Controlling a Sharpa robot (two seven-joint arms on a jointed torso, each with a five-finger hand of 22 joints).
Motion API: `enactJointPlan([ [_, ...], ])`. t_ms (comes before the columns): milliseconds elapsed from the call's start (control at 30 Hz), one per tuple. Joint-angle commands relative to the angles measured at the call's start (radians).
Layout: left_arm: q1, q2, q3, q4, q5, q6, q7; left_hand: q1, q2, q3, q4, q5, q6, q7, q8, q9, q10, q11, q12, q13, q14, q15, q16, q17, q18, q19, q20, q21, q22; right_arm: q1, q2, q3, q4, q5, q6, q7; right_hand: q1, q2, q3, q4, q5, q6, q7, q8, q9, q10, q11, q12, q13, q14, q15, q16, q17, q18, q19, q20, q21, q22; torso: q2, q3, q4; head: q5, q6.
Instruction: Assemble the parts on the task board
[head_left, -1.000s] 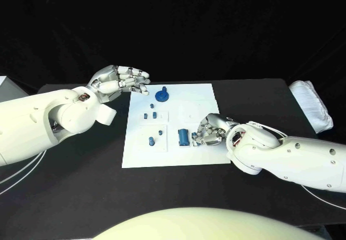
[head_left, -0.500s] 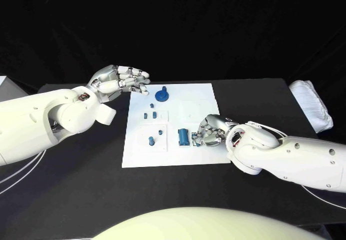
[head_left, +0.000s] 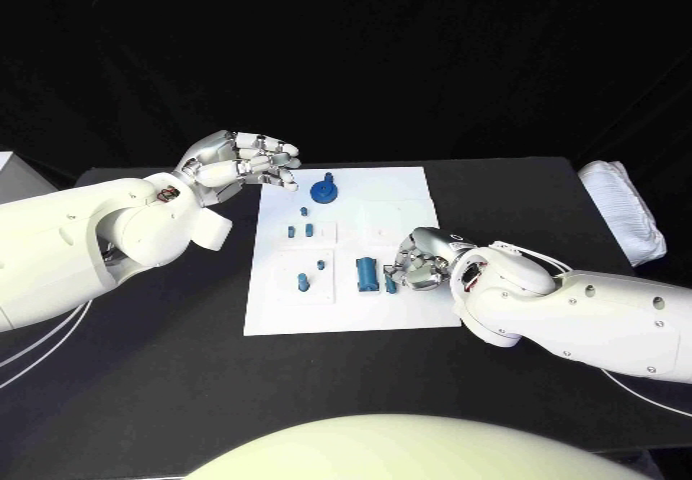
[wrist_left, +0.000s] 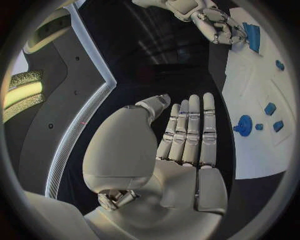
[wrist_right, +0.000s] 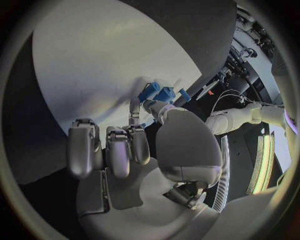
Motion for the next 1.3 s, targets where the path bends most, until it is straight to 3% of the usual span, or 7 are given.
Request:
enactJointPlan([
  [33,0.000,0.001,0.000,0.001,0.004,0.021,0.006,-0.005,0.005,-0.002,0.005,0.003,0.002,0.004,-0.004,0.000,-0.002,0.003,-0.006,0.001,0.000,0.004,-0.006,0.001,0.012,0.006,0.001,-0.004,-0.001,0.000,0.003,0.000,-0.003,-0.017,0.002,-0.007,-0.009,0.001,0.001,0.008,0.000,-0.002,0.006,-0.002,-0.001,0.066,-0.006,0.005,0.201,0.103,-0.010,0.003,0.256,-0.017,0.081,-0.007,0.005,0.213,-0.001,0.0005,-0.0013,0.000,0.000],
  [267,0.000,0.002,0.000,0.001,0.004,0.022,0.006,-0.006,0.007,-0.001,0.007,0.003,0.002,0.004,-0.004,0.000,-0.002,0.003,-0.006,0.001,0.000,0.004,-0.007,0.002,0.012,0.007,0.001,-0.006,-0.003,0.000,-0.006,0.001,0.004,-0.023,-0.036,-0.003,-0.042,-0.008,-0.016,0.026,-0.018,-0.007,0.010,-0.002,-0.001,0.064,-0.004,-0.001,0.199,0.102,-0.007,0.002,0.254,-0.015,0.080,-0.007,-0.004,0.211,-0.001,0.0013,0.0002,-0.001,0.001],
  [500,0.000,0.003,0.000,-0.002,0.004,0.024,0.006,-0.006,0.007,-0.001,0.007,0.003,0.002,0.004,-0.004,0.000,-0.002,0.003,-0.006,0.001,0.000,0.004,-0.007,0.002,0.012,0.007,0.001,-0.006,-0.003,0.000,-0.061,0.002,0.056,0.028,-0.099,0.078,-0.085,-0.026,-0.058,0.058,-0.137,-0.008,0.011,0.003,-0.001,0.064,-0.002,-0.003,0.201,0.103,-0.006,0.003,0.256,-0.015,0.080,-0.005,-0.004,0.212,0.000,0.0018,0.0020,0.002,0.004],
  [667,0.000,0.003,0.000,-0.002,0.004,0.022,0.008,-0.006,0.007,-0.001,0.007,0.003,0.002,0.004,-0.004,0.000,-0.002,0.003,-0.006,0.001,0.000,0.004,-0.007,0.002,0.012,0.007,0.001,-0.006,-0.003,0.000,-0.101,0.003,0.082,0.093,-0.088,0.154,-0.017,-0.057,-0.080,0.010,-0.190,-0.022,0.013,0.005,-0.001,0.058,-0.001,-0.016,0.196,0.101,-0.005,0.000,0.251,-0.013,0.077,-0.005,-0.020,0.209,-0.001,0.0010,-0.0002,0.002,0.003],
  [800,0.000,0.003,0.000,-0.002,0.004,0.022,0.010,-0.006,0.008,-0.001,0.009,0.004,0.001,0.004,-0.004,0.000,-0.002,0.003,-0.007,0.001,0.000,0.004,-0.007,0.003,0.012,0.008,0.001,-0.008,-0.004,-0.005,-0.115,0.002,0.084,0.114,-0.051,0.171,0.076,-0.065,-0.152,-0.030,-0.281,-0.032,0.016,0.009,-0.003,0.048,0.002,-0.036,0.189,0.099,-0.003,-0.007,0.240,-0.009,0.073,-0.002,-0.045,0.203,-0.001,0.0022,-0.0016,0.004,0.001],
  [900,0.000,0.003,0.000,-0.002,0.004,0.022,0.010,-0.006,0.008,-0.001,0.009,0.004,0.001,0.004,-0.004,0.000,-0.002,0.003,-0.007,0.001,0.000,0.004,-0.007,0.003,0.012,0.008,0.001,-0.008,-0.004,-0.012,-0.118,0.002,0.085,0.111,-0.035,0.164,0.112,-0.059,-0.195,-0.033,-0.293,-0.030,0.015,0.011,-0.005,0.048,0.001,-0.037,0.189,0.099,-0.003,-0.007,0.240,-0.009,0.073,-0.003,-0.045,0.203,-0.001,0.0023,-0.0012,0.002,0.001],
  [1300,0.000,0.005,0.000,-0.004,0.004,0.024,0.010,-0.006,0.008,-0.001,0.009,0.004,0.001,0.004,-0.004,0.000,-0.002,0.003,-0.007,0.001,0.000,0.004,-0.007,0.003,0.012,0.008,0.001,-0.008,-0.004,-0.022,-0.105,0.002,0.067,0.080,-0.047,0.097,0.130,-0.033,-0.219,-0.016,-0.294,-0.020,0.010,0.018,-0.005,0.053,-0.003,-0.027,0.194,0.100,-0.007,-0.004,0.246,-0.012,0.075,-0.005,-0.030,0.207,0.000,0.0007,0.0026,-0.002,0.004],
])
